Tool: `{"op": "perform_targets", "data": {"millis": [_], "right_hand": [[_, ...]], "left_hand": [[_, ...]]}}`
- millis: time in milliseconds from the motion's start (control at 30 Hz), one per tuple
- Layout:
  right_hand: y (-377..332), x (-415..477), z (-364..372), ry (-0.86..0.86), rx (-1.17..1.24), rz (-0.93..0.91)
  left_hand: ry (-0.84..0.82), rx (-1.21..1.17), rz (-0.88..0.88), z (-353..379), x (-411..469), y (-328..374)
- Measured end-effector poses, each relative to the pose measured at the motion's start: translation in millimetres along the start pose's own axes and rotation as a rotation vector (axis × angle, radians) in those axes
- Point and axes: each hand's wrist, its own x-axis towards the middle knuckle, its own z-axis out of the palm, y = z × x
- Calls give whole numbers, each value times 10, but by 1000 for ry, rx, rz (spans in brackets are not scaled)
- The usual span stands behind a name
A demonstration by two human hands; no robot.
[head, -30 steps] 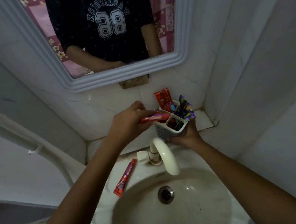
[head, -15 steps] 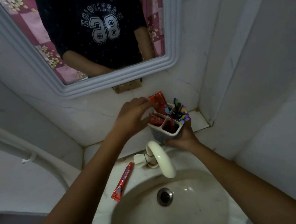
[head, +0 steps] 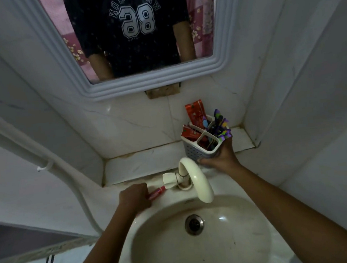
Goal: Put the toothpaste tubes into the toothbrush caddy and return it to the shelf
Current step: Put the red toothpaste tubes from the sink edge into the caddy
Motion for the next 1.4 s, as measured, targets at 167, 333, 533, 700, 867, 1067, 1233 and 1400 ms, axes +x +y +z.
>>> {"op": "perform_targets", "data": {"millis": [167, 333, 533, 700, 867, 1067, 1233, 1400], "right_hand": [[0, 4, -13, -31, 18, 27], [39, -18, -53, -47, -29, 26], [-2, -34, -46, -36, -12, 37], [-81, -23, -55, -40, 17, 25], [-88, -4, -40, -37, 46, 3], [-8, 0, -41, -24, 33, 3], [-41, -33, -59, -22, -40, 28], [-51, -14, -44, -8, 10, 27]], "left_hand": [[222, 45, 103, -647, -91, -60], [579, -58, 164, -1531, -353, 59], [706, 86, 526, -1879, -261, 835], [542, 293, 628, -1793, -13, 1338], [471, 211, 664, -1786, 133, 1505], [711, -299, 512, -1632, 219, 1133], [623, -590, 343, -1442, 325, 1033], [632, -709, 321, -1417, 386, 1168]]}}
